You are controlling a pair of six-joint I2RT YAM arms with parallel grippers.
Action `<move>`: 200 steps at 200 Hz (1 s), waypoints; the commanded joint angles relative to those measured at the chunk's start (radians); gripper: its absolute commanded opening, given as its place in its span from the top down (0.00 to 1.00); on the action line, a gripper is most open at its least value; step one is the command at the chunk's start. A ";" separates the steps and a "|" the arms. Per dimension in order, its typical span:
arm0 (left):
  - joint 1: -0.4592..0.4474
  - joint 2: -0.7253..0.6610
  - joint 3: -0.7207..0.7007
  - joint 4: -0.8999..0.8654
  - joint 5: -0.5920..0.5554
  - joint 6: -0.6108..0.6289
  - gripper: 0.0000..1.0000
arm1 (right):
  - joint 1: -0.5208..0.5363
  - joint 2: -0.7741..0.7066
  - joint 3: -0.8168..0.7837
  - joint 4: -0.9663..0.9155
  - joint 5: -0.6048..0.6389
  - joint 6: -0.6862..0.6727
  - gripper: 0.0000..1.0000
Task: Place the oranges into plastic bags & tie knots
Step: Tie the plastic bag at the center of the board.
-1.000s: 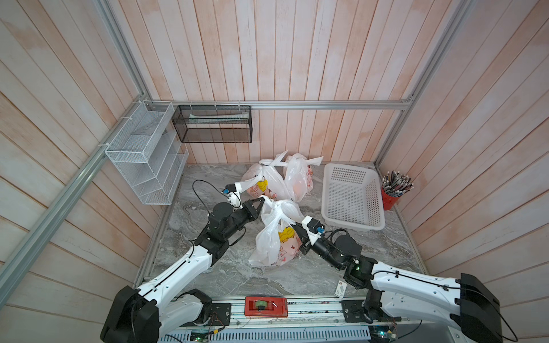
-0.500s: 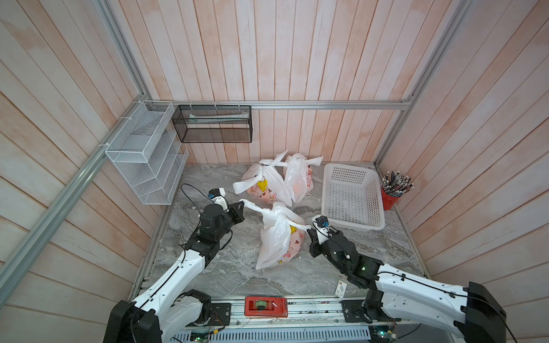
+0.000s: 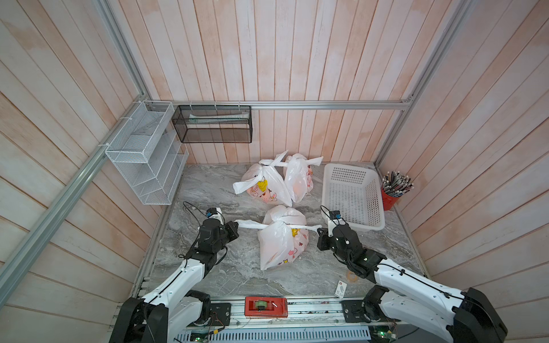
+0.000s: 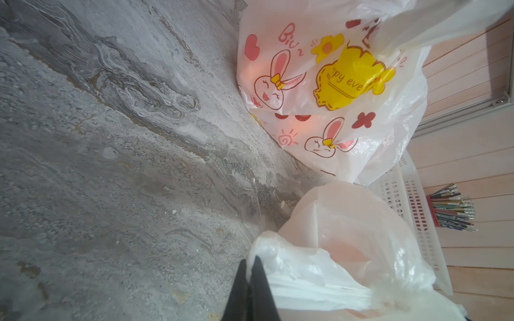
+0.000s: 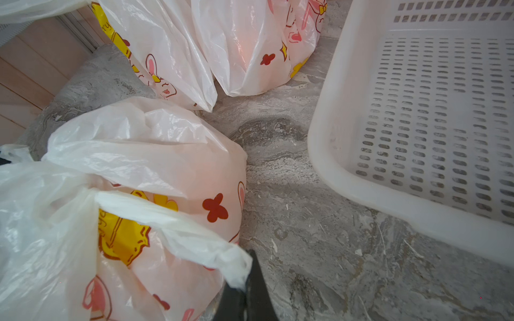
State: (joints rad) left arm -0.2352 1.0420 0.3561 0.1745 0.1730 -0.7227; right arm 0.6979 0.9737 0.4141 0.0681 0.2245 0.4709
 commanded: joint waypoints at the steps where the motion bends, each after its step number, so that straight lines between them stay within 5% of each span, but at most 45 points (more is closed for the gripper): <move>1: 0.039 -0.020 -0.001 0.017 -0.119 0.015 1.00 | -0.061 0.010 0.021 -0.048 0.064 -0.010 1.00; 77: 0.042 -0.069 0.120 -0.002 -0.073 0.068 1.00 | -0.191 0.030 0.075 0.100 -0.208 -0.160 1.00; 84: 0.043 -0.074 0.121 0.011 -0.053 0.073 1.00 | -0.197 0.025 0.080 0.105 -0.248 -0.181 0.87; 108: 0.042 -0.108 0.125 0.024 -0.006 0.103 0.53 | -0.211 -0.009 0.104 0.073 -0.302 -0.235 0.32; 134: 0.044 -0.192 0.162 -0.079 -0.102 0.187 0.23 | -0.257 -0.081 0.142 -0.015 -0.280 -0.286 0.04; 155: 0.050 -0.270 0.195 -0.167 -0.269 0.241 0.00 | -0.348 -0.132 0.184 -0.088 -0.248 -0.328 0.01; 200: 0.084 -0.369 0.147 -0.112 -0.574 0.372 0.00 | -0.704 -0.147 0.133 -0.005 -0.326 -0.330 0.01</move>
State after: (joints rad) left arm -0.1673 0.6933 0.5385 0.0406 -0.1936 -0.4660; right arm 0.1379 0.8181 0.5892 0.0376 -0.0551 0.1570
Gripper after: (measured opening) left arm 0.998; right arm 0.985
